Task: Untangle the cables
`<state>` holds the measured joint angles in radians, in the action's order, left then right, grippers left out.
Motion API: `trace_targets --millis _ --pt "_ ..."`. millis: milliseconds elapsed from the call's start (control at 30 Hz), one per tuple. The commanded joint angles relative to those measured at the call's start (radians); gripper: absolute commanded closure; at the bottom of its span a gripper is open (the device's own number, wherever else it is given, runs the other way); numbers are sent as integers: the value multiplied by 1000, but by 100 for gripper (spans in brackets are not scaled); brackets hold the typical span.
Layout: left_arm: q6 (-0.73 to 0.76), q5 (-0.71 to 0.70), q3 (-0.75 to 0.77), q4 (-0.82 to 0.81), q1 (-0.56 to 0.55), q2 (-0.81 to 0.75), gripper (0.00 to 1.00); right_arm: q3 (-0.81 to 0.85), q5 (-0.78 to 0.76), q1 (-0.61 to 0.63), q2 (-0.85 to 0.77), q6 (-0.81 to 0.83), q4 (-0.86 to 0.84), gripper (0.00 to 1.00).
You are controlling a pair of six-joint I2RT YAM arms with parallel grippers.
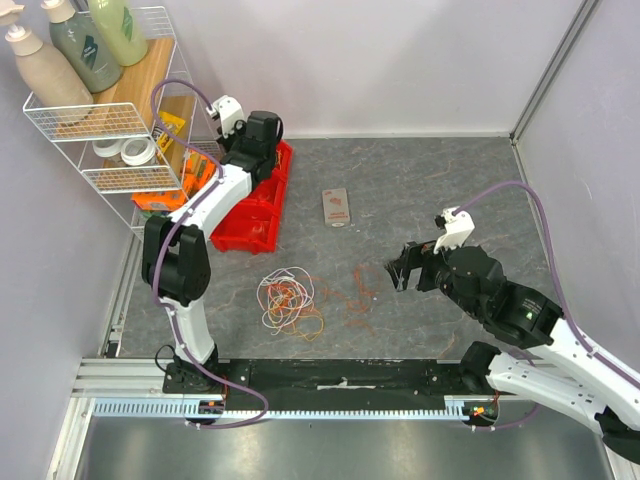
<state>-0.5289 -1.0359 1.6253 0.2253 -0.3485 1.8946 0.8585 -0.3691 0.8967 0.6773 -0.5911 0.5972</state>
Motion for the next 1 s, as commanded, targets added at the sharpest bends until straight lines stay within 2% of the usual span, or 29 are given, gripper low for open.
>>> trace_targets --millis 0,233,367,633,700,800,833,867,967 --pt "-161 -6 14 51 3 35 98 -10 12 -1 -8 -12 -37 2" --pt "-373 49 7 229 6 73 98 -26 15 -1 -32 -24 -36 2" --pt "-431 74 28 290 16 113 98 -24 18 -1 -30 -24 -37 2" --pt "-385 86 102 324 68 181 96 -38 21 -1 -45 -32 -37 2" --pt "-382 88 96 327 68 175 87 -41 24 1 -41 -35 -40 2" --pt "-372 94 84 328 66 149 59 -45 38 1 -33 -36 -54 2" --pt "-367 102 81 329 68 140 53 -46 42 -1 -32 -38 -59 2" --pt "-359 108 82 329 66 132 48 -47 45 -1 -30 -36 -56 2" --pt "-342 125 77 330 65 100 42 -50 52 -1 -33 -38 -59 2"
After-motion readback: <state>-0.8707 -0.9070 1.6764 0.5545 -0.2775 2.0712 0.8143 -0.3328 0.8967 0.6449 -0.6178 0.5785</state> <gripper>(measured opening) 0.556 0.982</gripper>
